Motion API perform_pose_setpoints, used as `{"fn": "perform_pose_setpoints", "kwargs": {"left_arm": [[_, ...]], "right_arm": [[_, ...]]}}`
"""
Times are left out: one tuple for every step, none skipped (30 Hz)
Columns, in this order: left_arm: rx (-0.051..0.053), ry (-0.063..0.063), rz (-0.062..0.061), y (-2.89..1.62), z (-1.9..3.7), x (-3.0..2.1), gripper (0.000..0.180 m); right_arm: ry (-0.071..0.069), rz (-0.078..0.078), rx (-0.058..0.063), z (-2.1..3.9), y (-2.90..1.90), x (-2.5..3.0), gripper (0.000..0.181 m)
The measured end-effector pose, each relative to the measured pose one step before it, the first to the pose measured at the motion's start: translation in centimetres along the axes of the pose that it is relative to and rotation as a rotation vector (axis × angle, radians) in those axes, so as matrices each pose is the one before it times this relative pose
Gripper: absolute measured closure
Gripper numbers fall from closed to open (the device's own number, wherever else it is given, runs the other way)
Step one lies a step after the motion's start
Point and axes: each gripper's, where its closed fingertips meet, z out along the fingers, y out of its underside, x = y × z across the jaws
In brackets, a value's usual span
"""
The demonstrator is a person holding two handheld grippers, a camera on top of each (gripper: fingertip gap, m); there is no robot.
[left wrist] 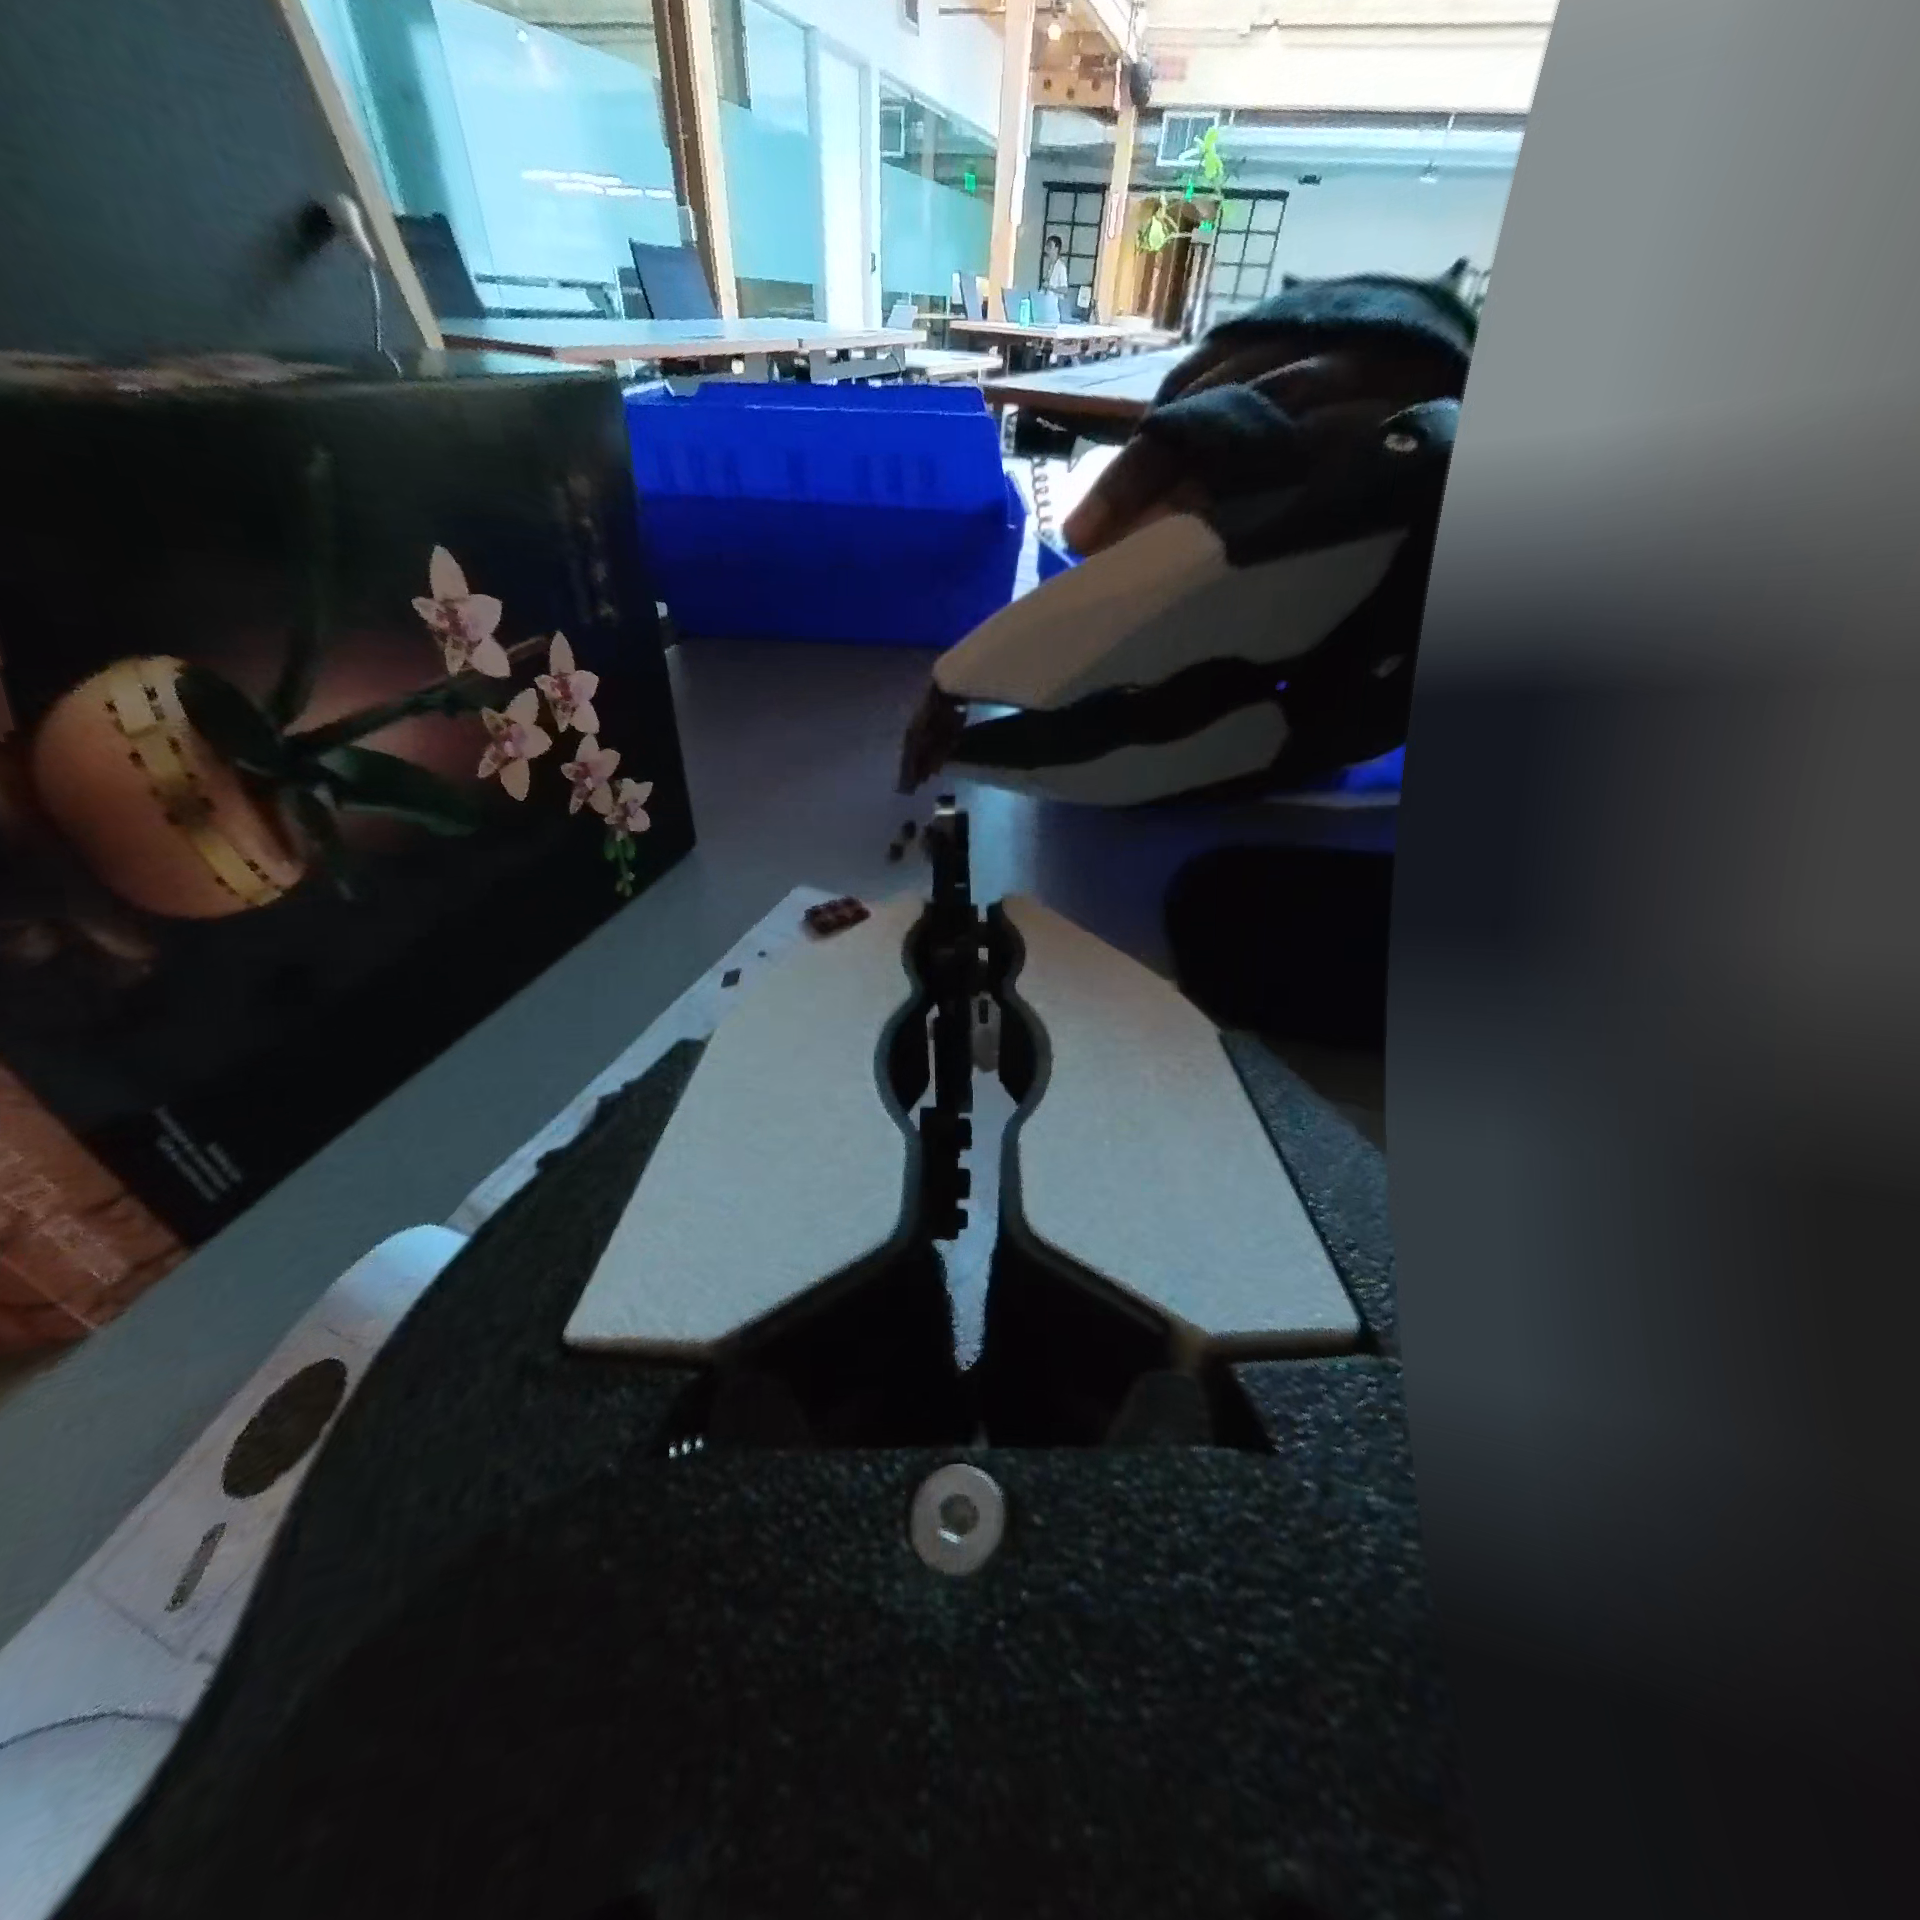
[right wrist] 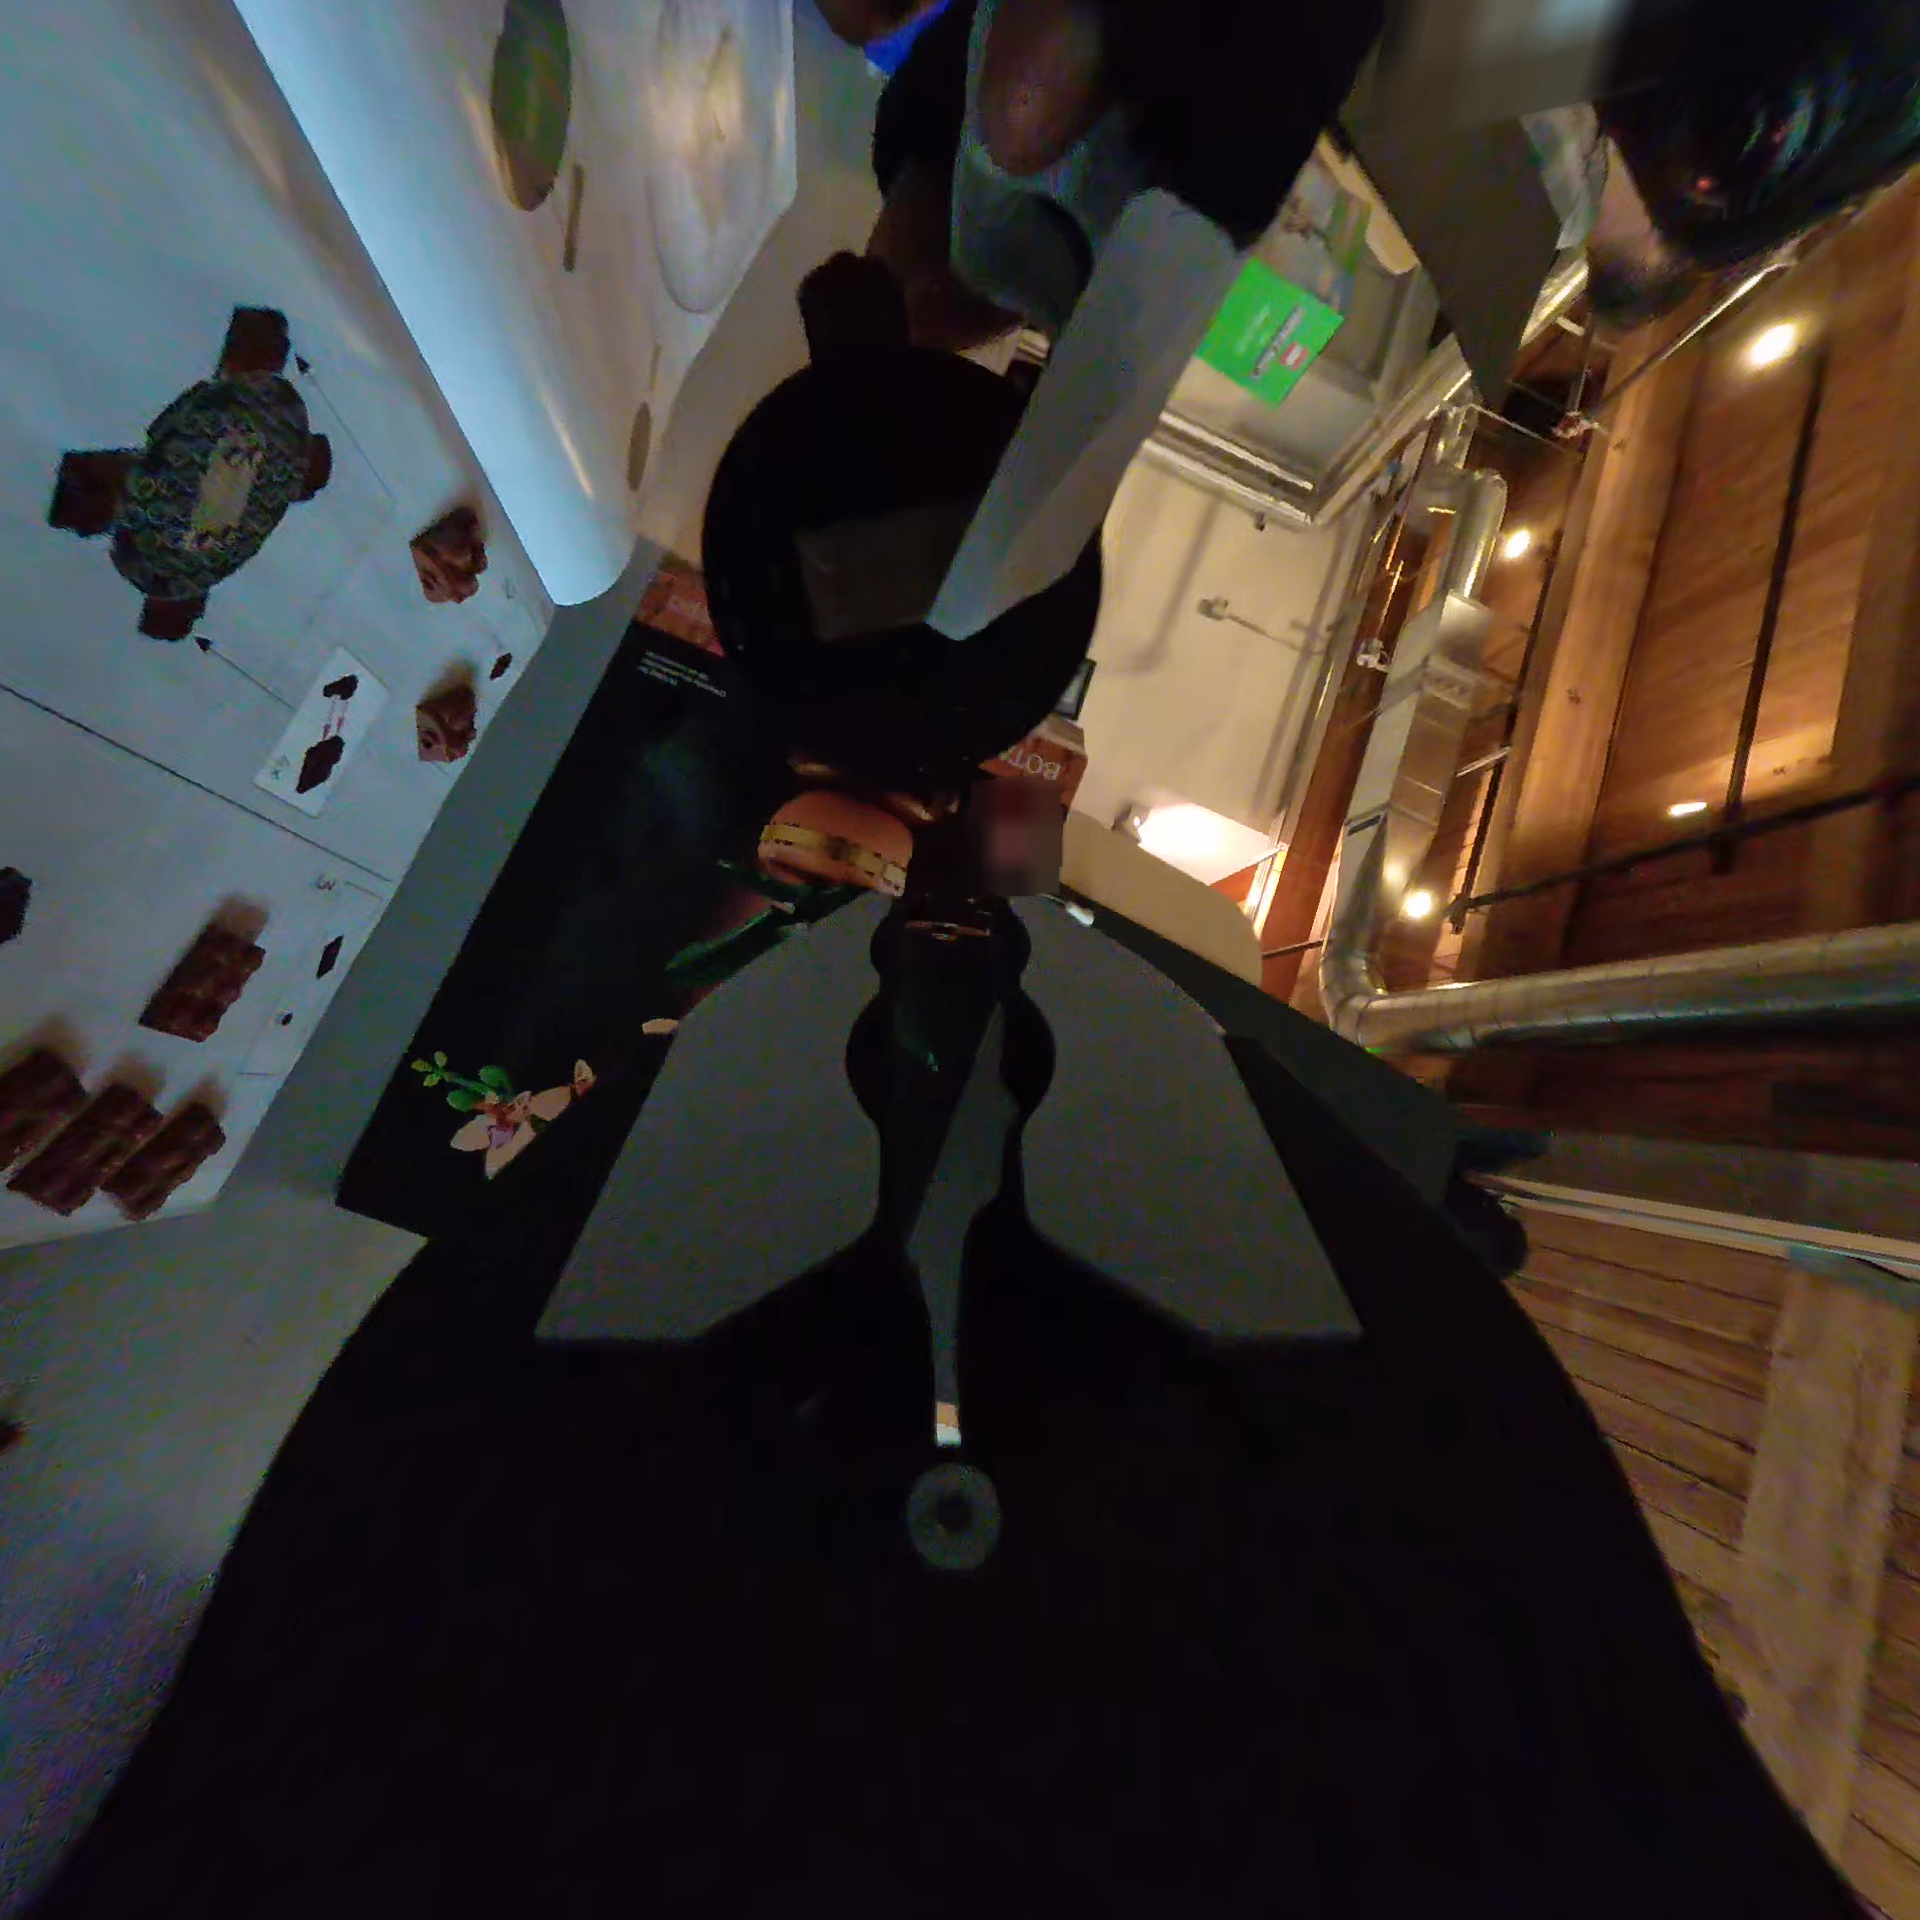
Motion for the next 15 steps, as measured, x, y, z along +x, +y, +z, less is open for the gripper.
{"fn": "perform_pose_setpoints", "kwargs": {"left_arm": [[-0.0177, -0.0002, -0.0053, 0.246, -0.035, -0.013, 0.173], [-0.0178, 0.0102, -0.0058, 0.259, 0.152, 0.05, 0.173], [-0.0153, 0.0151, -0.0113, 0.214, 0.012, 0.201, 0.173], [-0.0124, 0.0187, -0.0149, 0.163, 0.082, 0.24, 0.173], [-0.0201, 0.0302, -0.0215, 0.24, 0.244, 0.249, 0.173], [-0.0247, 0.0341, -0.0267, 0.289, 0.112, 0.336, 0.173], [-0.031, 0.032, -0.0289, 0.342, 0.185, 0.158, 0.173], [-0.0277, 0.0268, -0.0335, 0.296, 0.106, 0.078, 0.173], [-0.017, 0.0347, -0.0331, 0.156, 0.076, 0.135, 0.173], [-0.0131, 0.0345, -0.0378, 0.108, 0.051, 0.108, 0.173], [-0.0064, 0.0323, -0.037, 0.028, 0.02, 0.145, 0.173], [-0.008, 0.0355, -0.0433, 0.081, 0.063, 0.144, 0.173], [-0.0224, 0.0234, -0.0406, 0.24, 0.113, -0.16, 0.173], [-0.0205, 0.0051, -0.0214, 0.272, 0.082, -0.217, 0.173], [-0.01, 0.0152, -0.0177, 0.159, 0.072, 0.014, 0.173]], "right_arm": [[-0.0064, 0.0056, 0.0066, -0.052, -0.062, 0.016, 0.166], [-0.0248, 0.0057, 0.0099, 0.0, -0.086, -0.26, 0.166], [-0.0281, 0.0138, 0.0062, 0.046, -0.035, -0.372, 0.166], [-0.0204, 0.0166, 0.0149, 0.041, -0.105, -0.32, 0.166], [-0.0444, 0.0252, 0.0184, 0.059, -0.15, -0.65, 0.166], [-0.0416, 0.0316, 0.0183, 0.064, -0.109, -0.627, 0.166], [-0.0433, 0.0396, 0.0276, 0.045, -0.181, -0.655, 0.167], [-0.0369, 0.0447, 0.0329, -0.003, -0.214, -0.534, 0.167], [-0.0224, 0.0378, 0.0309, -0.058, -0.234, -0.313, 0.167], [-0.0368, 0.0359, 0.0341, -0.065, -0.344, -0.432, 0.167], [-0.0379, 0.0391, 0.033, -0.023, -0.392, -0.44, 0.167], [-0.0169, 0.0335, 0.0319, -0.017, -0.38, -0.182, 0.166], [-0.0046, 0.0302, 0.0227, -0.008, -0.217, -0.018, 0.166], [-0.0108, 0.0316, 0.0206, -0.021, -0.158, -0.064, 0.166], [-0.0146, 0.0298, 0.0132, 0.02, -0.031, -0.143, 0.166]]}}
